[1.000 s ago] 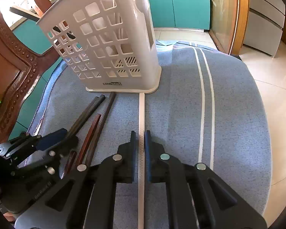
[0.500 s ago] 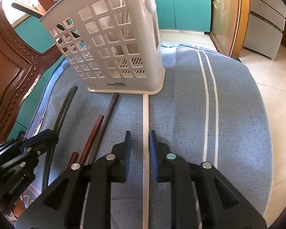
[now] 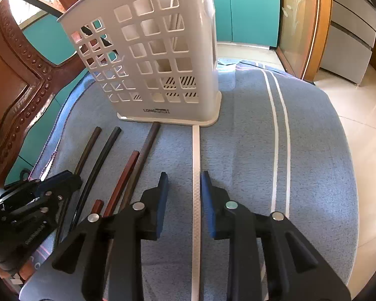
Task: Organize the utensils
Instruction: 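Grasp a light chopstick with the right tool while the left tool approaches a dark chopstick, then close the left tool on a dark chopstick from the pile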
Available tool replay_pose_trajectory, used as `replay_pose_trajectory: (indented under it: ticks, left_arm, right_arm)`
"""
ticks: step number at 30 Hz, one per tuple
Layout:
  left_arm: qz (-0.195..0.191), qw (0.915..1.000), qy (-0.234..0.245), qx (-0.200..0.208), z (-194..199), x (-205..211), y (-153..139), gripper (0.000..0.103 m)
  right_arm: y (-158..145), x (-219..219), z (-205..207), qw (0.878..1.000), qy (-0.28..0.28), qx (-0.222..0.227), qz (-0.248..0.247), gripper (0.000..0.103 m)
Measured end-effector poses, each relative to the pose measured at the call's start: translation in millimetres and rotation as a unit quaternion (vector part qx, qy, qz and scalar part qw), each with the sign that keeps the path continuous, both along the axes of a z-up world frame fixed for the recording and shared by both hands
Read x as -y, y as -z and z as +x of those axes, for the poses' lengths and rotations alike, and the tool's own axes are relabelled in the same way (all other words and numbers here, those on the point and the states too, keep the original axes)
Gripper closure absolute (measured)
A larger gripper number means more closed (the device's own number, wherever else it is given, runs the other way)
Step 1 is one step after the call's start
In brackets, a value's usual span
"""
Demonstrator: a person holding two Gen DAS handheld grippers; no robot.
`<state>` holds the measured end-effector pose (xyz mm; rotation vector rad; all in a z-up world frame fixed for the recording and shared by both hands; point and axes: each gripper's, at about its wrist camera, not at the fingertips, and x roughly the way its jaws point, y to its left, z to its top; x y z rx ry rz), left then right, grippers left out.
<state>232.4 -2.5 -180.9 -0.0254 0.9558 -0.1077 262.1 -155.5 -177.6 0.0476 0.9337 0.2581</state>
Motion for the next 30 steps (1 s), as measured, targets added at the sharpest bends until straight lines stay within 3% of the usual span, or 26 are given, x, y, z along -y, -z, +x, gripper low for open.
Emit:
replay_pose_trajectory:
  ticks: [6, 14, 30]
  left_arm:
    - [0.014, 0.9998, -0.011, 0.003, -1.3, -1.6, -1.3, 0.082]
    - [-0.038, 0.9988, -0.029, 0.008, 11.1, -25.2, -5.5, 0.08]
    - [0.023, 0.9993, -0.031, 0.001, 20.7, 4.2, 1.1, 0.065]
  right_arm:
    - [-0.3, 1.1, 0.2, 1.0, 0.0, -0.001, 0.004, 0.075]
    - [-1.6, 5.8, 1.1, 1.0, 0.003, -0.004, 0.008, 0.075]
    - [0.8, -10.8, -3.2, 0.999, -0.006, 0.024, -0.041, 0.071]
